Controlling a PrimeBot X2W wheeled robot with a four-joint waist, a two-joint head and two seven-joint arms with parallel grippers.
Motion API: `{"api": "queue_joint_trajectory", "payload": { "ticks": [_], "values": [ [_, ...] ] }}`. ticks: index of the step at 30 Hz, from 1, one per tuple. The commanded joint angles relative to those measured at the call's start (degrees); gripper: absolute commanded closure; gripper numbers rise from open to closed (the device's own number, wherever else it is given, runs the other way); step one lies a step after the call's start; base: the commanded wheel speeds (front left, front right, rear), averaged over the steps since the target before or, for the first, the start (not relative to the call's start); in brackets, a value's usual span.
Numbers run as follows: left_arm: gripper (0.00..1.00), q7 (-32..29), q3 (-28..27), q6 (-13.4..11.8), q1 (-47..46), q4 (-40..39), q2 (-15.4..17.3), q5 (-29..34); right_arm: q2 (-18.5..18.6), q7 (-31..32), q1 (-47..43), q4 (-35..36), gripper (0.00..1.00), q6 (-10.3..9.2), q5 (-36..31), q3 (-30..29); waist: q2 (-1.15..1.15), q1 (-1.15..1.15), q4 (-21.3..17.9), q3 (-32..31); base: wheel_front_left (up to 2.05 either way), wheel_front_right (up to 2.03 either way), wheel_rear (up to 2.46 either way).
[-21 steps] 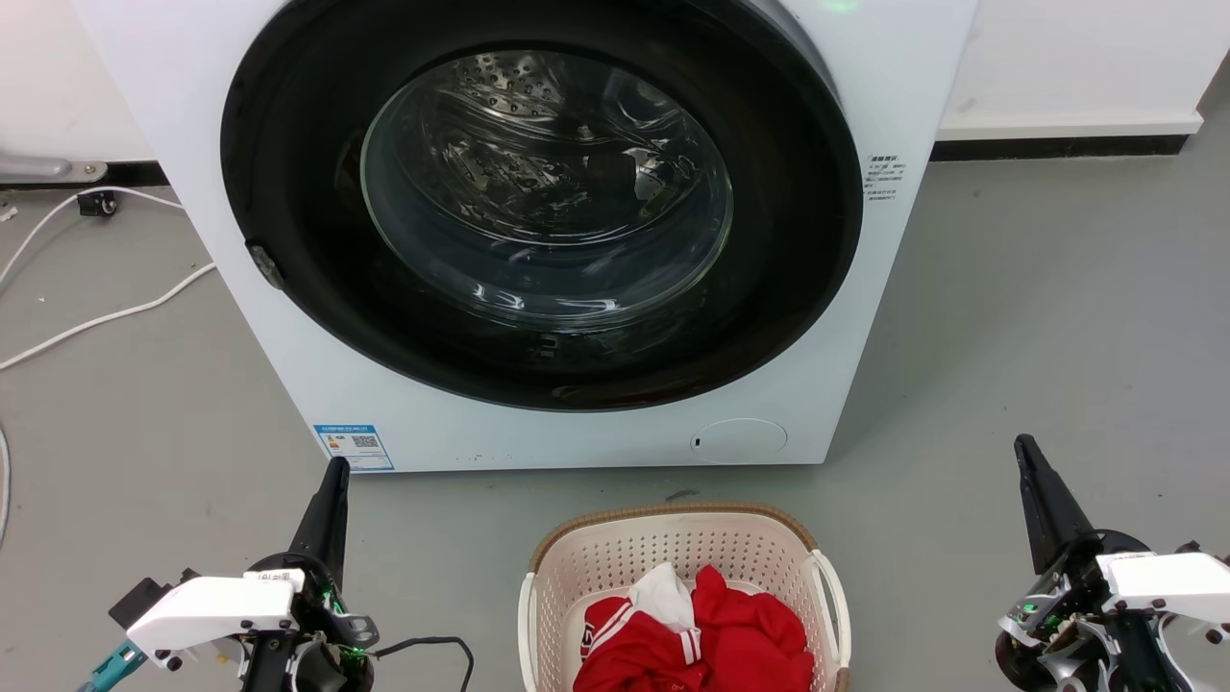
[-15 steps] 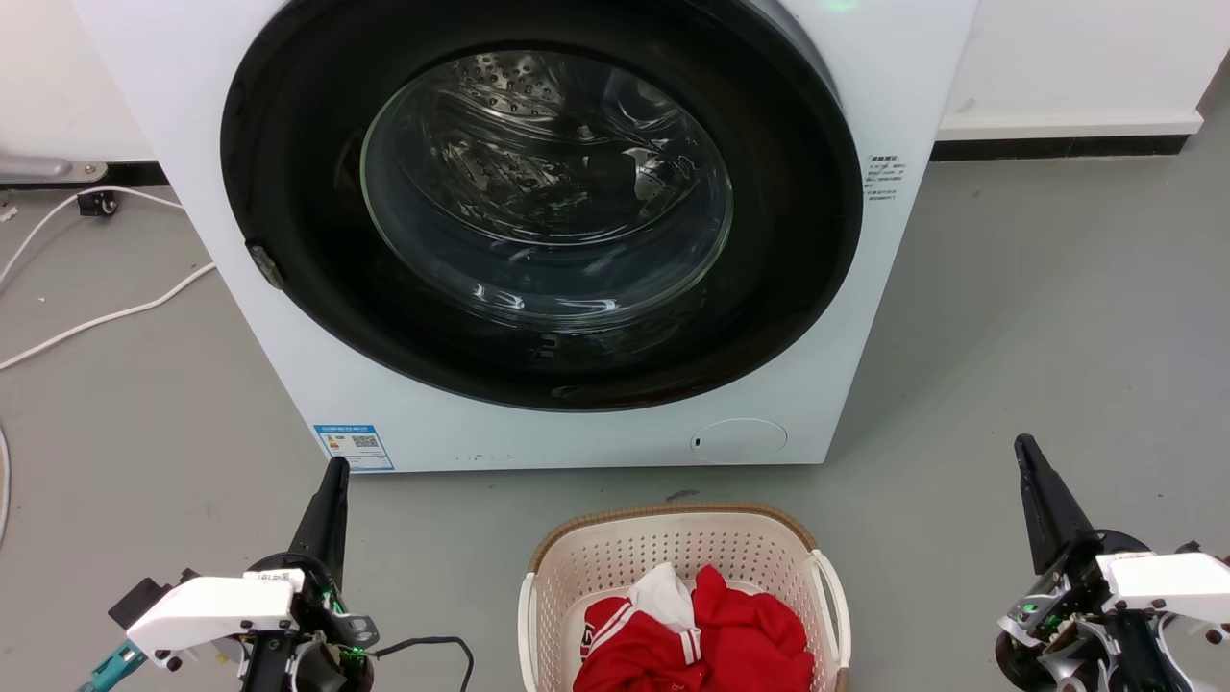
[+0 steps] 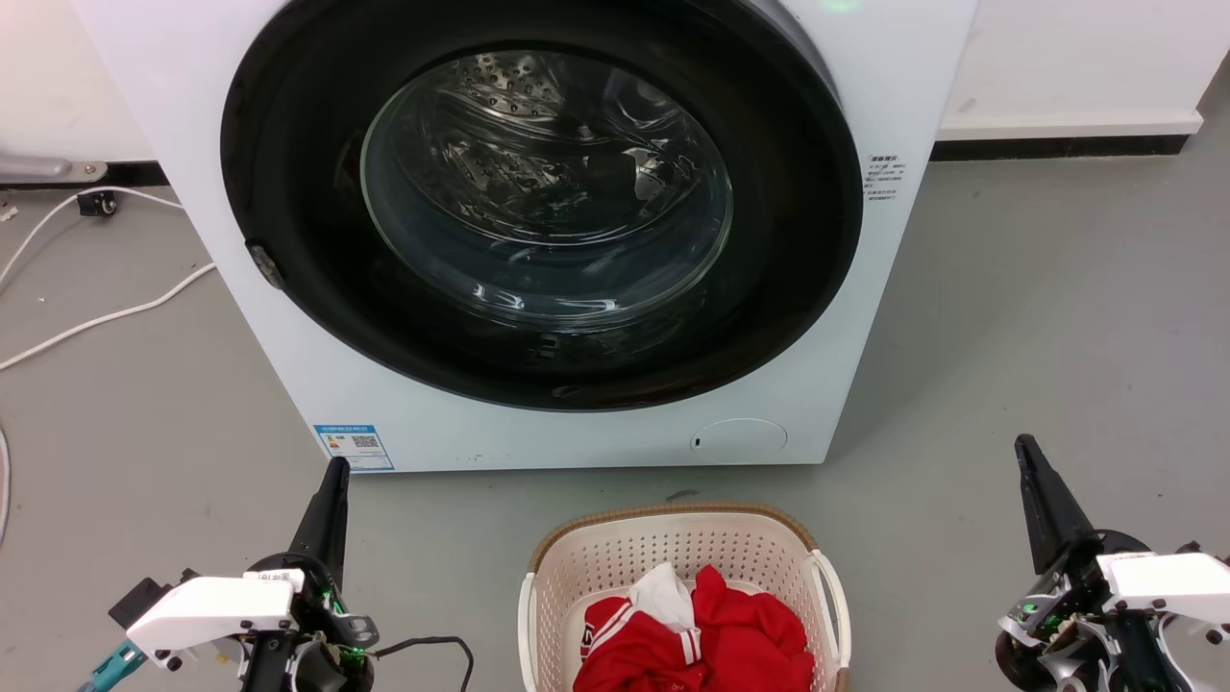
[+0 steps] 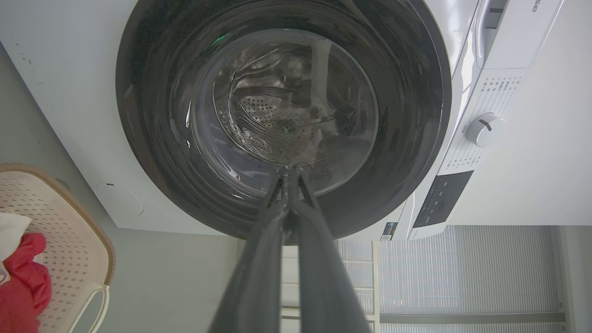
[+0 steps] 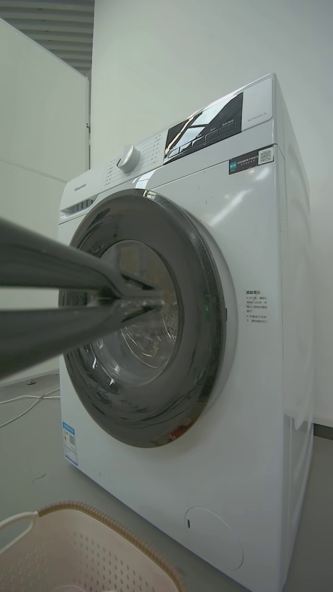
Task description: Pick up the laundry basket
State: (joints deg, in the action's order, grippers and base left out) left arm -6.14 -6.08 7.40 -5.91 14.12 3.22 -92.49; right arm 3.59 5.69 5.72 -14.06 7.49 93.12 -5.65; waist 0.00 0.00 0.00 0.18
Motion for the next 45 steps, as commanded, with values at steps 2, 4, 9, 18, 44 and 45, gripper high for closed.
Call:
{"api": "queue_joint_trajectory", "payload": {
  "ticks": [2, 4, 9, 18, 44, 45],
  "values": [
    [1.00, -0.2, -0.2, 0.2, -0.6, 0.1, -0.1, 0.2, -0.2, 0.3, 0.8, -0.1, 1.00, 0.00, -0.4, -0.1, 0.00, 0.00, 0.0, 0.0, 0.00, 0.00, 0.00],
    [1.00, -0.2, -0.2, 0.2, -0.6, 0.1, -0.1, 0.2, -0.2, 0.3, 0.8, -0.1, 1.00, 0.00, -0.5, -0.2, 0.00, 0.00, 0.0, 0.0, 0.00, 0.00, 0.00],
    [1.00, -0.2, -0.2, 0.2, -0.6, 0.1, -0.1, 0.2, -0.2, 0.4, 0.8, -0.1, 1.00, 0.00, -0.4, -0.2, 0.00, 0.00, 0.0, 0.0, 0.00, 0.00, 0.00],
    [0.00, 1.2, 1.1, 0.0, 0.3, 0.1, -0.1, 0.4, -0.2, -0.6, -0.4, 0.3, 0.00, 0.00, -0.7, 0.5, 0.00, 0.00, 0.0, 0.0, 0.00, 0.00, 0.00],
    [0.00, 7.8, 4.7, -0.8, -0.3, -9.6, -0.2, 25.9, 0.6, -7.5, -1.0, 6.7, 0.00, 0.00, -26.5, 2.6, 0.00, 0.00, 0.0, 0.2, 0.00, 0.00, 0.00],
    [0.00, 8.0, 5.0, -1.0, -0.2, -9.8, -0.2, 27.4, 0.5, -7.7, -1.1, 6.9, 0.00, 0.00, -27.9, 2.6, 0.00, 0.00, 0.0, 0.2, 0.00, 0.00, 0.00]
  ]
}}
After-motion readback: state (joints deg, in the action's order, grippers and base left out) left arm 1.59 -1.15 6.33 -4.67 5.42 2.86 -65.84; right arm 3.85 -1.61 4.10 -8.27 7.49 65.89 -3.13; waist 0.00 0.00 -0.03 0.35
